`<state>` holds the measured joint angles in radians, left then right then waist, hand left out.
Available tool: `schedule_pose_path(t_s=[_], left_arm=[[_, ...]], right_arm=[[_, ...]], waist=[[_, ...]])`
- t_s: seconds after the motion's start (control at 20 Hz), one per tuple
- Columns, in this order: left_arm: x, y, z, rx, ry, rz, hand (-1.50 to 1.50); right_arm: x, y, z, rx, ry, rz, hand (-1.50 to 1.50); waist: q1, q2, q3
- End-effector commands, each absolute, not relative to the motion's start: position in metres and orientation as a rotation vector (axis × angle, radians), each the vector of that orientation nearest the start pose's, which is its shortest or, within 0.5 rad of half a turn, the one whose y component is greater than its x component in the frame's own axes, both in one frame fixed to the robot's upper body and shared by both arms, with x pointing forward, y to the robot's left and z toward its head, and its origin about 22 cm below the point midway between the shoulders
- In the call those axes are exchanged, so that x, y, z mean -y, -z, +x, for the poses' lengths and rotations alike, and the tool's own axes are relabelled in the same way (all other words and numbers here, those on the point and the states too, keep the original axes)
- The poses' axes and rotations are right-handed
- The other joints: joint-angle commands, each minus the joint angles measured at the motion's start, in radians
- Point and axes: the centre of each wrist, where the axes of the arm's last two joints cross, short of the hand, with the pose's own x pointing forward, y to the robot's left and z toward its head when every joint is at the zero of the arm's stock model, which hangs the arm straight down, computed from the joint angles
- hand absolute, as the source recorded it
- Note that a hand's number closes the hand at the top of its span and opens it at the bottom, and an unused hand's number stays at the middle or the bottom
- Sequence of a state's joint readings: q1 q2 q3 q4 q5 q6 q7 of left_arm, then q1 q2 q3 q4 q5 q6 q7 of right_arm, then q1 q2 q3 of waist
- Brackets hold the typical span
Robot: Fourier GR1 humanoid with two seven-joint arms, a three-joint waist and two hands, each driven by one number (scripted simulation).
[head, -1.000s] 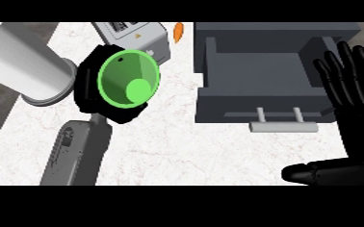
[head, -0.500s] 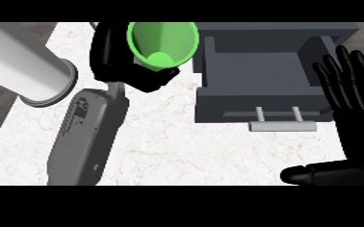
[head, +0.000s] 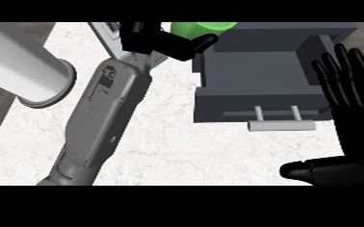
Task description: Pick up the cup, place it into the drawer and close the drawer
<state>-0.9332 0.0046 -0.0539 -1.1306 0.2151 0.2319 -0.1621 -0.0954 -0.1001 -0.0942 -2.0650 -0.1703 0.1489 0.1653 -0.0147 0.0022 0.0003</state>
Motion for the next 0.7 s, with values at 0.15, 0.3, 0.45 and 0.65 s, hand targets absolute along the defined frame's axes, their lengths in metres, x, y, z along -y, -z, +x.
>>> schedule_pose_path(t_s=[0.15, 0.3, 0.45, 0.65], left_arm=[[-0.050, -0.192, 0.409, 2.026, 0.112, -0.260, 1.50], [-0.043, -0.160, 0.405, 1.998, 0.087, -0.246, 1.50], [-0.035, -0.180, 0.422, 1.986, 0.088, -0.215, 1.50], [-0.034, -0.160, 0.432, 1.970, 0.106, -0.172, 1.50]], right_arm=[[0.255, -0.120, 0.218, 1.967, -0.155, 0.135, -1.50], [0.243, -0.131, 0.220, 1.985, -0.147, 0.119, -1.50], [0.241, -0.150, 0.221, 1.979, -0.149, 0.147, -1.50], [0.260, -0.137, 0.232, 2.010, -0.158, 0.151, -1.50]], waist=[[-0.007, 0.001, 0.000], [-0.013, 0.001, 0.000], [-0.016, 0.003, 0.000], [-0.034, 0.010, 0.001]])
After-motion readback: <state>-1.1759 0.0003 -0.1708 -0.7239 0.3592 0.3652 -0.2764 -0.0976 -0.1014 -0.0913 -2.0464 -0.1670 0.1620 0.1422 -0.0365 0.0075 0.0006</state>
